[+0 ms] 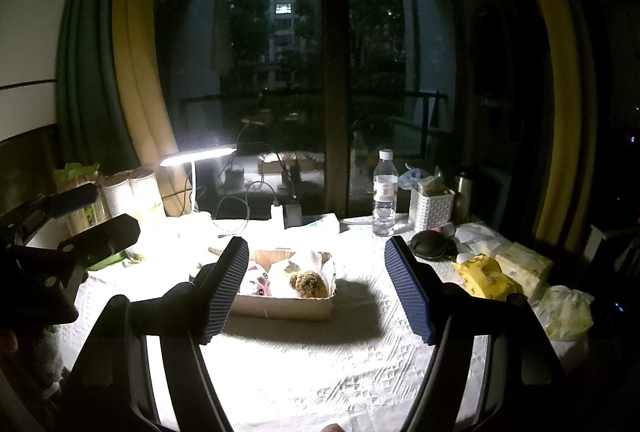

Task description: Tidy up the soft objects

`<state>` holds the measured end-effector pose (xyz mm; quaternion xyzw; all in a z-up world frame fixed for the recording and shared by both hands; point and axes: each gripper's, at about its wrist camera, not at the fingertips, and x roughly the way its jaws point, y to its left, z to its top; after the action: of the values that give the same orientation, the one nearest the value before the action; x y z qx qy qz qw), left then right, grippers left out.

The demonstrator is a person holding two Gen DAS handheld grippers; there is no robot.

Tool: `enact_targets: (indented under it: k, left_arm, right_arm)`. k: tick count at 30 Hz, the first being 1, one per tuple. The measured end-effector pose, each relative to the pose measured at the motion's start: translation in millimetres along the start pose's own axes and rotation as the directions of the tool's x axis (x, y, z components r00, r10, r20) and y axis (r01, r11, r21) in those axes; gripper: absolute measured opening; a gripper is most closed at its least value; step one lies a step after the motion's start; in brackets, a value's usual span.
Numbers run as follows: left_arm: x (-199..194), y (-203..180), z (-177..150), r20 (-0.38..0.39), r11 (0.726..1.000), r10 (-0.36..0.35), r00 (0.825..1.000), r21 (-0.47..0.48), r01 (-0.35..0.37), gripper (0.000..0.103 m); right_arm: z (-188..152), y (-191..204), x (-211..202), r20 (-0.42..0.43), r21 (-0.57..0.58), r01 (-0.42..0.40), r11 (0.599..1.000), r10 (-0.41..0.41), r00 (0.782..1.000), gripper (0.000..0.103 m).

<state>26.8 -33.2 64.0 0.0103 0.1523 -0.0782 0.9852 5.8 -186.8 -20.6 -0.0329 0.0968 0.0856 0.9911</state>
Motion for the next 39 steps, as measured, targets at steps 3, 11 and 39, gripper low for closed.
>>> enact_targets:
  k: [3, 11, 39]
  left_arm:
    - [-0.3, 0.9, -0.3, 0.002, 1.000, 0.000, 1.000, 0.000, 0.000, 0.098]
    - [-1.3, 5.0, -1.2, 0.013, 1.000, 0.011, 1.000, -0.003, -0.011, 0.098]
    - [3.7, 10.8, -8.3, 0.004, 1.000, 0.026, 1.000, -0.015, -0.025, 0.098]
  right_arm:
    - [-1.9, 1.2, 1.1, -0.001, -0.001, -0.001, 1.000, 0.001, 1.000, 0.074]
    - [-2.0, 2.3, 2.1, -0.004, -0.002, -0.001, 1.000, 0.001, 1.000, 0.074]
    - [-11.2, 11.3, 12.4, -0.027, -0.011, -0.009, 1.000, 0.009, 1.000, 0.074]
